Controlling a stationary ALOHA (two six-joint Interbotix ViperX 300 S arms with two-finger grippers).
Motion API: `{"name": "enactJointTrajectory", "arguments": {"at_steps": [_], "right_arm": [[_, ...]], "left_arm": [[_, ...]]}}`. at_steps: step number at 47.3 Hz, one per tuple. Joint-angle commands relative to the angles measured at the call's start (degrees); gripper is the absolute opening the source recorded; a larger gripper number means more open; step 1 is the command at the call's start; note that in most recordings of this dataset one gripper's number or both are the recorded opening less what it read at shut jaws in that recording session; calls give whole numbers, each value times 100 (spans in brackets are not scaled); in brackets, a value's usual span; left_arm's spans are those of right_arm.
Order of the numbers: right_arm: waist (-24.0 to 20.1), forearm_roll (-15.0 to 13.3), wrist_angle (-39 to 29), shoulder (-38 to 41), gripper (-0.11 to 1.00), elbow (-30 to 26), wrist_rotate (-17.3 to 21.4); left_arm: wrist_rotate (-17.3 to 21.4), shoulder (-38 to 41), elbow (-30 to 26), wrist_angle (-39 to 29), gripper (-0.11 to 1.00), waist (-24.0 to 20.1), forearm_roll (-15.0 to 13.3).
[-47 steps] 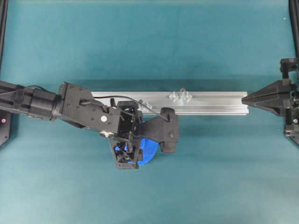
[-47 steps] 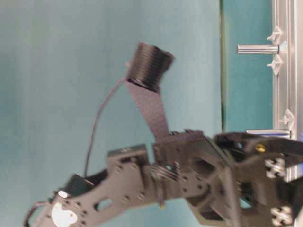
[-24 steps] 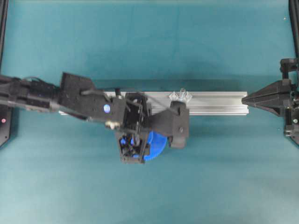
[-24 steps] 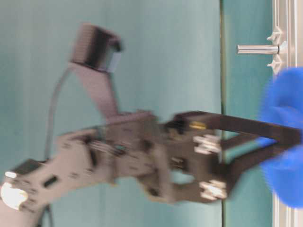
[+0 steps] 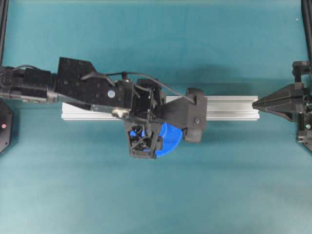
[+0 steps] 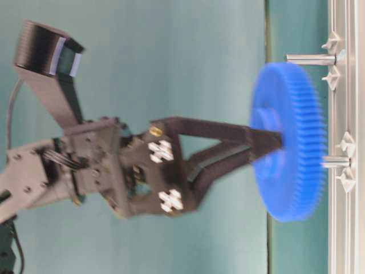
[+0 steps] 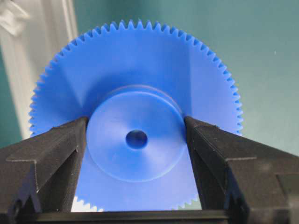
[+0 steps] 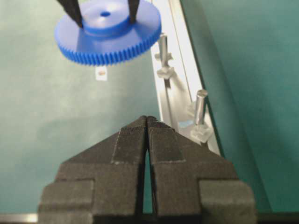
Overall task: Find the location of the shaft and insert the large gear.
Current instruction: 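Lift the blue gear with the left gripper and tilt it upright, then carry the gear over the rail toward the left metal shaft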
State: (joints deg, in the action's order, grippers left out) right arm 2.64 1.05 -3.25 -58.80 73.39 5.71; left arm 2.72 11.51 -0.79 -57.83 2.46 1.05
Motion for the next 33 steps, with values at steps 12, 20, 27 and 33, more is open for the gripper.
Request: {"name": "enactJointTrajectory", "arguments": {"at_steps": [12, 20, 27, 33], "right_arm": [[9, 9, 26, 26, 0, -53, 44], [0, 0, 26, 9, 0, -53, 53], [9, 0, 26, -35, 0, -53, 53], [9, 9, 26, -44, 0, -53, 44]], "left_arm": [[343, -211, -580, -70, 70, -290, 26], [563, -114, -773, -79, 70, -396, 26], [738, 0, -967, -132, 70, -457, 26], [861, 132, -1178, -220, 70, -519, 26]]}}
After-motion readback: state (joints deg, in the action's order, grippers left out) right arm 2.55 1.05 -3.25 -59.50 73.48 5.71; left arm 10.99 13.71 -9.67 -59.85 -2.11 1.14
